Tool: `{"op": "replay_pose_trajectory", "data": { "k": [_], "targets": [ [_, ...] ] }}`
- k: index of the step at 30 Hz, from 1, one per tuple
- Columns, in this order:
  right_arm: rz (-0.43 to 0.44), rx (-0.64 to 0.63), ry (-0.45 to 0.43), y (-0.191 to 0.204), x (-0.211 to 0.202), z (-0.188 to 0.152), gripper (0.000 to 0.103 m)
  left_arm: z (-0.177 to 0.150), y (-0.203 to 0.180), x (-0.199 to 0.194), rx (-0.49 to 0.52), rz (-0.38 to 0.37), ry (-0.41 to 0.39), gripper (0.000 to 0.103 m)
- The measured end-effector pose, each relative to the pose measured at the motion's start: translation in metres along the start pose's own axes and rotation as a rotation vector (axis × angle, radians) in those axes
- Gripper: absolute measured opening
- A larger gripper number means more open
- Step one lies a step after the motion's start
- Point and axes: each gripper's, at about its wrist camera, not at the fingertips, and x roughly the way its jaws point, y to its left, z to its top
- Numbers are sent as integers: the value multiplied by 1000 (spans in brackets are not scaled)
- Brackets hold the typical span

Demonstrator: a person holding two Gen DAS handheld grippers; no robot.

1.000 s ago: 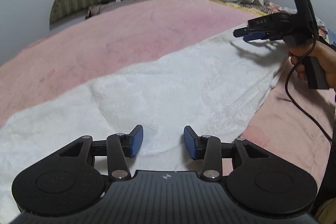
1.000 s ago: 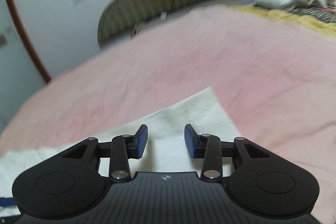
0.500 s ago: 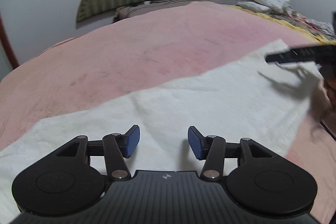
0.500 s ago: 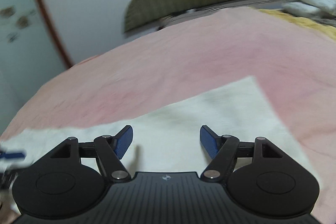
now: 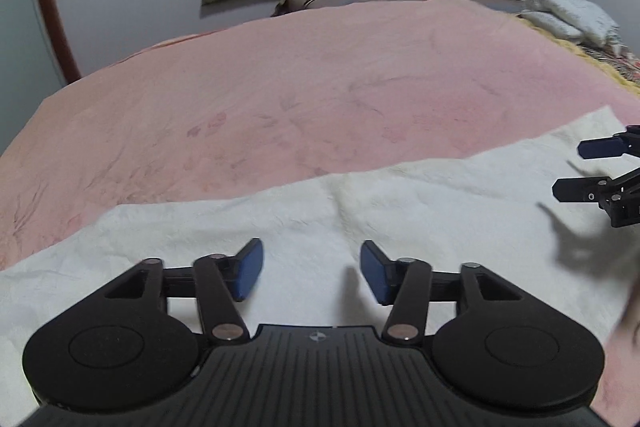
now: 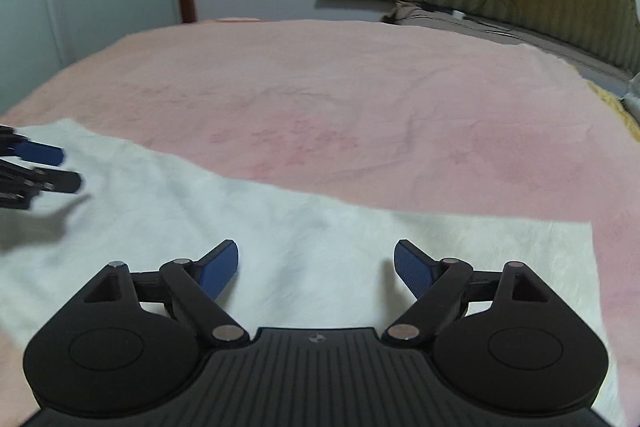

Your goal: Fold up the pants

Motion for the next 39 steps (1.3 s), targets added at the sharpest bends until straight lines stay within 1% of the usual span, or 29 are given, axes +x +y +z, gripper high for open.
{"op": "replay_pose_trajectory", "data": {
  "k": [2, 3, 4, 5, 7, 8, 10, 12, 14, 15, 17, 18, 19, 20, 21, 22, 24, 26, 27, 29, 30, 32, 34, 35, 37, 39],
  "targets": [
    [23, 27, 16, -2, -5, -12, 86, -6, -7, 3, 12, -24, 17, 68],
    [8, 29, 38, -4, 0, -18, 86, -8, -11, 10, 20, -29, 37, 69],
    [-12, 24, 47, -7, 5, -22, 89, -10, -13, 18, 20, -17, 59, 69],
    [-15, 28, 18, -12, 8, -23, 89, -10, -14, 23, 3, 0, 58, 71],
    [-53, 111, -8, -22, 4, -19, 89, -7, -14, 18, -26, 6, 46, 69],
    [-72, 144, -46, -26, -5, -18, 89, -7, -14, 13, -37, -7, 28, 70],
    [-57, 217, -152, -40, -30, -20, 89, -9, -16, 2, -40, -18, -11, 71],
    [-64, 338, -211, -61, -53, -30, 89, -14, -23, -2, -21, 3, -29, 71],
    [-76, 480, -238, -83, -74, -48, 89, -18, -30, 1, -7, 8, -25, 71],
    [-54, 548, -246, -93, -82, -59, 90, -21, -33, 4, 1, 0, -14, 71],
    [60, 650, -261, -106, -94, -79, 91, -26, -38, 8, 8, 18, -23, 71],
    [121, 675, -263, -109, -96, -87, 91, -27, -41, 8, 18, 28, -34, 72],
    [159, 681, -252, -109, -95, -91, 90, -28, -42, 8, 31, 37, -43, 72],
    [158, 667, -218, -108, -92, -93, 90, -28, -43, 8, 41, 43, -48, 72],
    [106, 650, -177, -106, -87, -95, 90, -29, -44, 8, 47, 47, -52, 73],
    [43, 645, -167, -106, -87, -97, 89, -29, -44, 6, 51, 47, -56, 72],
    [15, 706, -244, -107, -99, -102, 90, -32, -41, 0, 53, 36, -67, 72],
    [-75, 758, -330, -108, -117, -107, 90, -36, -39, -5, 43, 16, -78, 72],
    [-97, 772, -344, -107, -120, -108, 90, -37, -38, -6, 40, 7, -80, 72],
    [-96, 813, -334, -109, -124, -115, 90, -39, -40, -6, 47, 1, -82, 73],
    [-75, 837, -316, -110, -123, -120, 90, -40, -42, -5, 54, 8, -83, 73],
    [-14, 897, -273, -112, -117, -130, 90, -41, -44, -4, 62, 19, -86, 73],
    [79, 967, -230, -113, -105, -141, 90, -42, -45, -4, 77, 25, -92, 73],
    [101, 978, -227, -111, -100, -144, 90, -42, -46, -4, 82, 27, -93, 74],
    [87, 936, -231, -107, -96, -141, 91, -42, -46, -4, 81, 28, -94, 74],
    [93, 914, -238, -106, -90, -135, 91, -42, -46, -4, 81, 30, -93, 74]
  ]
}}
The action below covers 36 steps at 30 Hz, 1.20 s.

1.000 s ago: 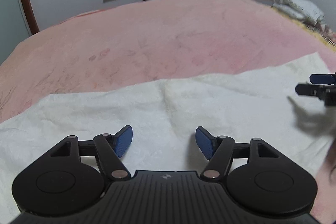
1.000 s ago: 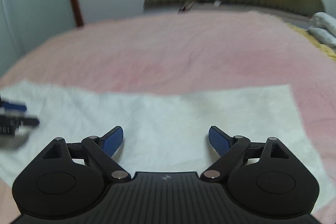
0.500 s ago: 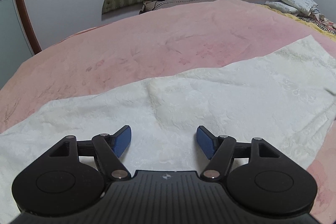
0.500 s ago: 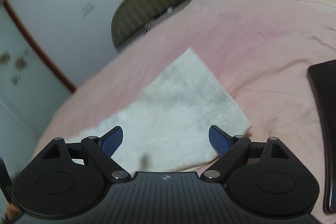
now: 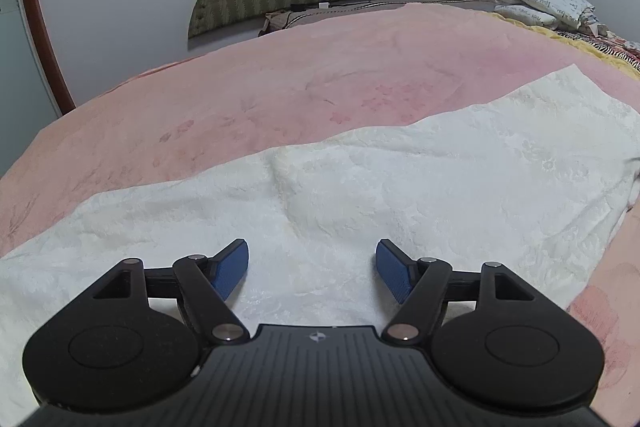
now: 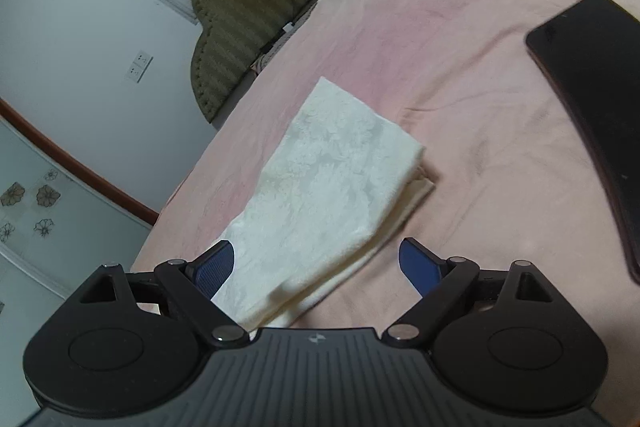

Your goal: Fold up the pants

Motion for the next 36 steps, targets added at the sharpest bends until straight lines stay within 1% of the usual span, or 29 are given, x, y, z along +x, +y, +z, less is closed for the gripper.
{"op": "replay_pose_trajectory", "data": {
  "k": [2, 5, 8, 9, 10, 12, 16, 19, 20, 22, 24, 25, 27, 29, 31, 33, 34, 36],
  "targets": [
    [5, -20, -24, 0, 7, 4, 91, 0, -1, 0, 1, 3, -1, 74],
    [15, -10, -93, -4, 17, 10, 89, 0, -1, -1, 3, 3, -1, 74],
    [-13, -4, -156, -8, 29, 18, 75, 1, 1, -1, -8, -3, 7, 74],
    [-21, 3, -159, -9, 32, 21, 58, 2, 3, -1, -17, -7, 13, 74],
    [-24, 18, -152, -12, 36, 23, 37, 3, 3, 0, -24, -11, 16, 74],
    [-28, 55, -138, -21, 42, 25, 24, 5, 6, 0, -52, -26, 24, 74],
    [-6, 73, -150, -27, 42, 23, 23, 10, 13, 5, -133, -78, 51, 74],
    [16, 93, -149, -27, 45, 24, 25, 14, 16, 8, -182, -111, 61, 74],
    [33, 81, -151, -30, 42, 23, 24, 15, 16, 9, -195, -123, 62, 74],
    [29, 4, -152, -18, 44, 25, 20, 18, 17, 10, -220, -153, 68, 74],
    [-11, -183, -159, 14, 45, 22, 19, 23, 21, 11, -264, -213, 79, 74],
    [-33, -301, -158, 34, 46, 17, 19, 27, 24, 12, -300, -255, 84, 74],
    [-51, -491, -148, 69, 50, 4, 19, 36, 33, 16, -404, -363, 88, 74],
    [-52, -635, -136, 95, 54, -11, 19, 46, 38, 25, -519, -486, 93, 74],
    [-52, -730, -131, 112, 56, -25, 19, 56, 37, 39, -644, -629, 126, 74],
    [-34, -774, -122, 122, 56, -36, 19, 64, 31, 53, -740, -765, 159, 77],
    [-26, -790, -120, 126, 56, -40, 19, 67, 26, 59, -775, -817, 174, 78],
    [-8, -821, -115, 130, 53, -48, 19, 73, 16, 69, -820, -891, 191, 82]
  ]
}}
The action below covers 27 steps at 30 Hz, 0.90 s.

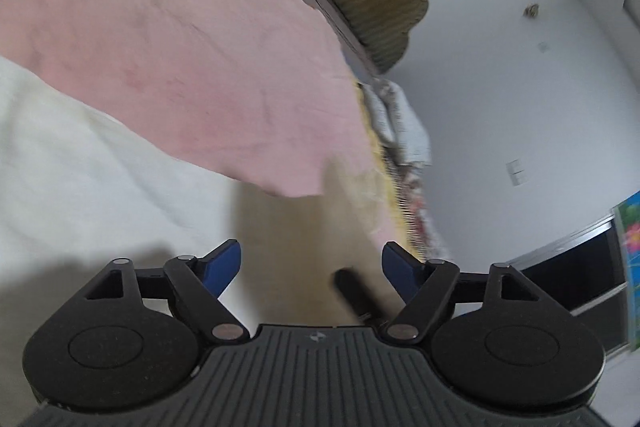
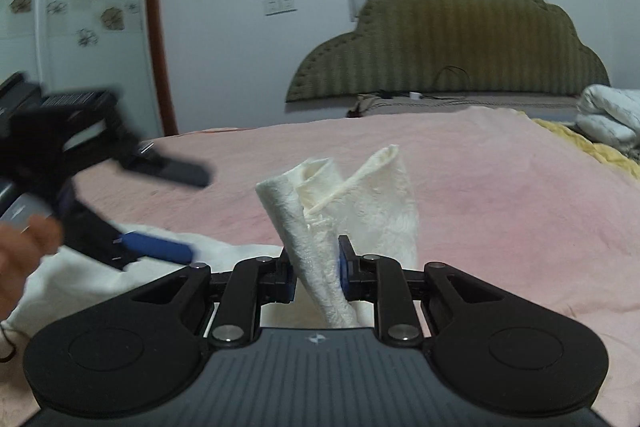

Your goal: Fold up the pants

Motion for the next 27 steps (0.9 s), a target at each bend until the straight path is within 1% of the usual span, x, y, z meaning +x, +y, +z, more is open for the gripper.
{"op": "replay_pose_trajectory", "data": {
  "k": [2, 5, 7, 8, 9, 10, 11, 12, 13, 14, 18, 20, 23, 25, 27],
  "targets": [
    [31, -9, -1, 6, -3, -1, 19, 1, -3, 14, -21, -23, 16, 85],
    [89, -42, -3, 16, -9, -2, 19, 5, -1, 31, -60, -16, 43, 85],
    [118, -90, 5, 26, -10, -3, 19, 11, 2, 35, -72, 0, 43, 82],
    [137, -118, 8, 32, -11, -5, 19, 14, 3, 34, -66, 19, 34, 74],
    [150, -143, 14, 37, -11, -6, 19, 17, 3, 31, -48, 41, 26, 53],
    [156, -165, 19, 42, -11, -8, 19, 20, 3, 29, -25, 74, 29, 39],
    [160, -184, 24, 48, -13, -11, 19, 22, 3, 28, -1, 117, 40, 18],
    [166, -190, 31, 52, -11, -12, 19, 23, 3, 26, 19, 156, 46, 13],
    [179, -188, 37, 55, -10, -12, 19, 25, 8, 16, 42, 195, 44, 12],
    [199, -181, 39, 59, -10, -12, 19, 24, 7, 11, 70, 223, 38, 6],
    [279, -189, 37, 80, -5, -6, 20, 22, -4, -22, 241, 344, -12, 6],
    [325, -206, 43, 96, 1, -3, 20, 20, -12, -43, 345, 394, -53, 6],
    [399, -235, 57, 123, 13, -1, 20, 17, -20, -72, 487, 501, -111, 7],
    [441, -256, 69, 143, 21, -3, 20, 14, -20, -88, 569, 583, -150, 8],
    [482, -287, 81, 166, 29, -5, 20, 12, -14, -99, 617, 655, -171, 8]
  ]
}}
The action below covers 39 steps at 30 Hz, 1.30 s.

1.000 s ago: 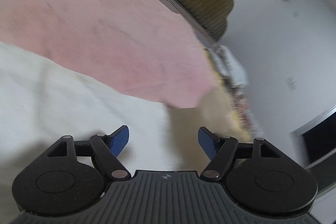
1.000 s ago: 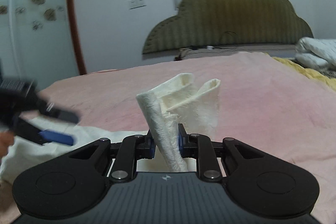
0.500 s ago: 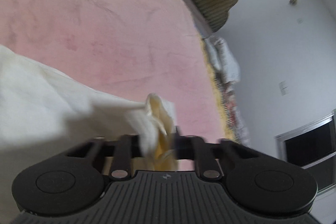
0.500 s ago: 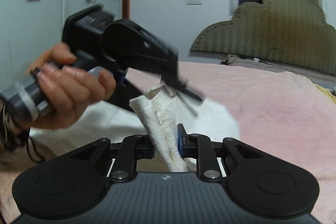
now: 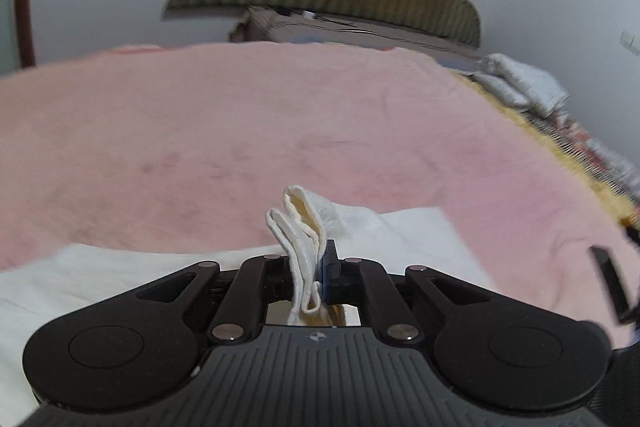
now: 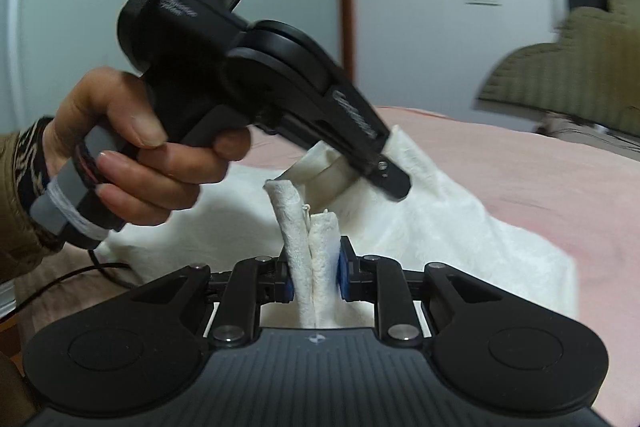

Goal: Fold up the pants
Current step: 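Fold the held corners over the pants and open both tools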

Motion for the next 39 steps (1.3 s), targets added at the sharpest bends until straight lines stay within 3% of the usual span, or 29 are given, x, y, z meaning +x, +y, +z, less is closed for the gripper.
{"op": "replay_pose_trajectory", "data": {
  "k": [6, 12, 13, 14, 16, 17, 21, 22, 24, 26, 28, 30, 32, 34, 36, 39],
  "targets": [
    [60, -87, 53, 31, 36, 6, 20, -15, 38, 1, -27, 84, 41, 10],
    [82, -75, 74, 35, 59, 14, 21, -24, 46, 4, -6, 139, 17, 13],
    [79, -68, 77, 33, 62, 14, 21, -26, 47, 4, -7, 143, 11, 15],
    [75, -54, 93, 32, 66, 15, 24, -27, 48, 6, -3, 159, 10, 24],
    [108, -10, 156, 31, 72, 16, 45, -29, 52, 8, -2, 198, 22, 39],
    [136, 8, 175, 30, 68, 18, 49, -31, 56, 6, -11, 218, 23, 50],
    [323, 112, 67, 14, 23, 26, 48, -36, 79, -13, -53, 348, -3, 51],
    [299, 128, 35, 8, 15, 27, 48, -37, 85, -18, -76, 360, -2, 51],
    [157, 72, 21, 6, 9, 28, 50, -40, 92, -30, -118, 367, -5, 50],
    [65, 2, 78, 6, 17, 24, 50, -46, 91, -39, -110, 327, -15, 51],
    [98, 8, 133, 5, 27, 16, 50, -54, 81, -41, -42, 303, 9, 51],
    [107, -34, 173, 13, 36, 12, 49, -63, 69, -36, 54, 353, 42, 51],
    [93, -85, 154, 31, 34, 15, 49, -68, 67, -38, 75, 392, 37, 51],
    [97, -101, 129, 38, 34, 20, 49, -68, 77, -46, -10, 341, 33, 51],
    [40, -178, 126, 37, 34, 14, 49, -67, 85, -54, -105, 281, 27, 51],
    [-22, -297, 158, 47, 47, 16, 48, -64, 89, -65, -164, 247, 10, 51]
  ]
}}
